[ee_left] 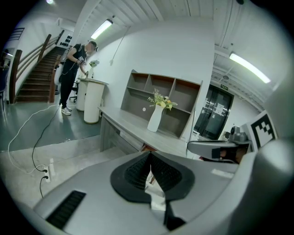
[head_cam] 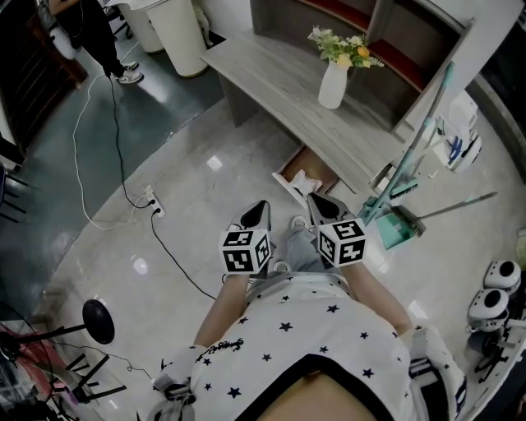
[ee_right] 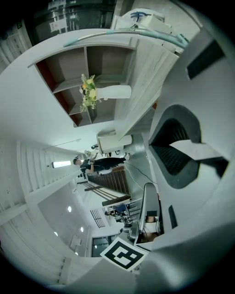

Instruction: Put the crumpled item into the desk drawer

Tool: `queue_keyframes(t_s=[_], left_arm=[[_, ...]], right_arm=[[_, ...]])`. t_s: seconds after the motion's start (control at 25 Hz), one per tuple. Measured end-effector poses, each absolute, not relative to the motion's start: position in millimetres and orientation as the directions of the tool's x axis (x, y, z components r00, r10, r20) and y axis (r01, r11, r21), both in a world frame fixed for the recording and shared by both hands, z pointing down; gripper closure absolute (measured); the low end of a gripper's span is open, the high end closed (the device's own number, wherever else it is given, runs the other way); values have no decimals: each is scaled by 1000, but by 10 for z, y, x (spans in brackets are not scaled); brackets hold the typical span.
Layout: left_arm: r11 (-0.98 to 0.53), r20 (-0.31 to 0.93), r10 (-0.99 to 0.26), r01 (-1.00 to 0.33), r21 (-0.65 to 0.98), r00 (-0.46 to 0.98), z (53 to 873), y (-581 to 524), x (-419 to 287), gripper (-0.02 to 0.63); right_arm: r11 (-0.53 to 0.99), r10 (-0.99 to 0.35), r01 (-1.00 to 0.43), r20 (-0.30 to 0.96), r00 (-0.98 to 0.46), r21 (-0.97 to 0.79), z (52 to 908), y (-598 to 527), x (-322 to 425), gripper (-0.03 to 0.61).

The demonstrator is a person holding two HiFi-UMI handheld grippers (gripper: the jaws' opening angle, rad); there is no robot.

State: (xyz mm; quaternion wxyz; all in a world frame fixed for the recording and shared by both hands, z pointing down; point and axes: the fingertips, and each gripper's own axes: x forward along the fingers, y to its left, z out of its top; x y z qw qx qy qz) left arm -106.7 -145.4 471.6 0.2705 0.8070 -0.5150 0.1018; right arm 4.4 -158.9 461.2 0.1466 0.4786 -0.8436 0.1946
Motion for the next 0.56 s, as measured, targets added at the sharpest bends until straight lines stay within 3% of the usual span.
queue_keyframes(t_s=[0.56], left_arm=[[-313, 440, -783, -890, 330, 439, 4692, -1491, -1052, 600]], right_arm=[[464, -757, -863, 417, -503, -199, 4579, -1665, 94, 586]])
